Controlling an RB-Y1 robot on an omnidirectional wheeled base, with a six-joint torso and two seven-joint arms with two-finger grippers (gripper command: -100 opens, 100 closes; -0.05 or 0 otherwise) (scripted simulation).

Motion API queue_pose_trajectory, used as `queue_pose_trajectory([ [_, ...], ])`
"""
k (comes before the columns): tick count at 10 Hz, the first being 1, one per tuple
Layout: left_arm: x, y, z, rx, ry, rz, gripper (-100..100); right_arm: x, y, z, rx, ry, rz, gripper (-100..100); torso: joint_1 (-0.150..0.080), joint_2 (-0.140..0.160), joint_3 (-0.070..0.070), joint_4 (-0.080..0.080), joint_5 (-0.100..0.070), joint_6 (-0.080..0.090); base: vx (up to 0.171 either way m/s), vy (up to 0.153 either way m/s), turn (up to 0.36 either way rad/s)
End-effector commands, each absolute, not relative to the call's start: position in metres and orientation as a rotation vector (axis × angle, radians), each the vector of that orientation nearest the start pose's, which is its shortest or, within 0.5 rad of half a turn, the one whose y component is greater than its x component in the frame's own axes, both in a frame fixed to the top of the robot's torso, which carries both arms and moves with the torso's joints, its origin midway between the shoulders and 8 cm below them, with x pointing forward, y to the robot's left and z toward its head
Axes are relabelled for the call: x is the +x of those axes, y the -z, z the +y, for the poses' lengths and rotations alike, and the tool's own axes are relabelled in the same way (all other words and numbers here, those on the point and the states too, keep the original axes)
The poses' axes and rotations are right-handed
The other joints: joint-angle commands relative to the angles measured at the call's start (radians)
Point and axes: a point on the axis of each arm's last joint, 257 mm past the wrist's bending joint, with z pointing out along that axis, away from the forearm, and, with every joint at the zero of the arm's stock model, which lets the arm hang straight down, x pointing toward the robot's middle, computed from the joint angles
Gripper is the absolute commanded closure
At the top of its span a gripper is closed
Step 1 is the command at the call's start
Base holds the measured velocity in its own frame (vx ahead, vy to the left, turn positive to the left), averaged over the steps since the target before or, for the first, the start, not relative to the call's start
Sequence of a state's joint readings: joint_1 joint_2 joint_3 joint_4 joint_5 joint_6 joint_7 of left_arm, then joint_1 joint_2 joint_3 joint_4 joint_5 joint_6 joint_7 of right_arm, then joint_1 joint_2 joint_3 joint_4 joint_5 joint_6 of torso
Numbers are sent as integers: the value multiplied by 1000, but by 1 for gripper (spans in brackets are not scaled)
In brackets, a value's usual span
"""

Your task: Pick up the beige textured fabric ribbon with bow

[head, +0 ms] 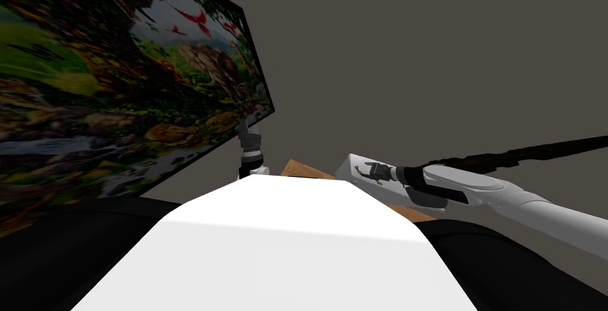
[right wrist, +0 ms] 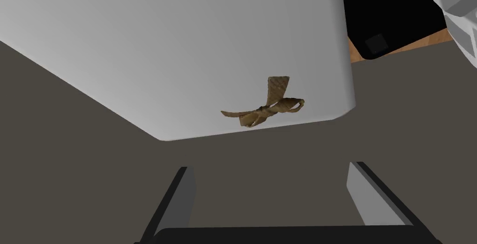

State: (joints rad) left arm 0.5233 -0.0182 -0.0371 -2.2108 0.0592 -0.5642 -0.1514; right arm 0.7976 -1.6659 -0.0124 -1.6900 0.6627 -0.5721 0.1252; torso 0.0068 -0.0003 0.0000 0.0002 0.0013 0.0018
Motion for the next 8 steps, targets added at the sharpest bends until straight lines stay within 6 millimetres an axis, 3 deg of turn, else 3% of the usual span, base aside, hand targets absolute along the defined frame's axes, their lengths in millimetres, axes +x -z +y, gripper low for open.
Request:
queue_pose_trajectory([
  [1,345,2,280,-679,1218,617,0,274,278,-480,-1126,-126,2322,-100,0,0,0,0,0,0,-23,80,-42],
  [2,345,2,280,-679,1218,617,0,292,264,-482,-1128,-97,2296,-100,-1,0,0,0,0,0,-24,96,-62],
  [3,345,2,280,-679,1218,617,0,292,264,-482,-1128,-97,2296,-100,0,0,0,0,0,0,-25,77,-36],
  [7,345,2,280,-679,1218,617,0,332,228,-488,-1114,-30,2239,-100,-1,0,0,0,0,0,-25,75,-43],
  [8,345,2,280,-679,1218,617,0,319,239,-497,-1043,-54,2304,-100,0,0,0,0,0,0,65,70,-12],
])
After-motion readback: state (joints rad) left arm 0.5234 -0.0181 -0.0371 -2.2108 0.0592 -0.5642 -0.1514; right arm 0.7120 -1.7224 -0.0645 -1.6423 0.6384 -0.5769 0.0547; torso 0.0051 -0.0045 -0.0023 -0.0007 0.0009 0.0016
